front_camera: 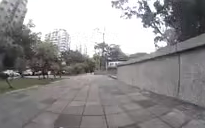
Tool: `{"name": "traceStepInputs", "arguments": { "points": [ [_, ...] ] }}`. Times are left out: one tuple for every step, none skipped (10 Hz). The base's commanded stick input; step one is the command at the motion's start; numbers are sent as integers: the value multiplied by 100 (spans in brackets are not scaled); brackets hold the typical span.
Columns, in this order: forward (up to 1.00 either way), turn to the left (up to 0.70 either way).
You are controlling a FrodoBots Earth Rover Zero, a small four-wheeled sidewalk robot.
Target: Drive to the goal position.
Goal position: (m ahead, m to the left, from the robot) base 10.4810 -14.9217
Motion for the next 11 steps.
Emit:
{"name": "traceStepInputs", "arguments": {
  "points": [
    [70, 0],
    [70, 0],
    [70, 0],
    [70, 0],
    [70, 0],
    [70, 0],
    [70, 0],
    [70, 0],
    [70, 0],
    [70, 0],
    [70, 0]
  ]
}}
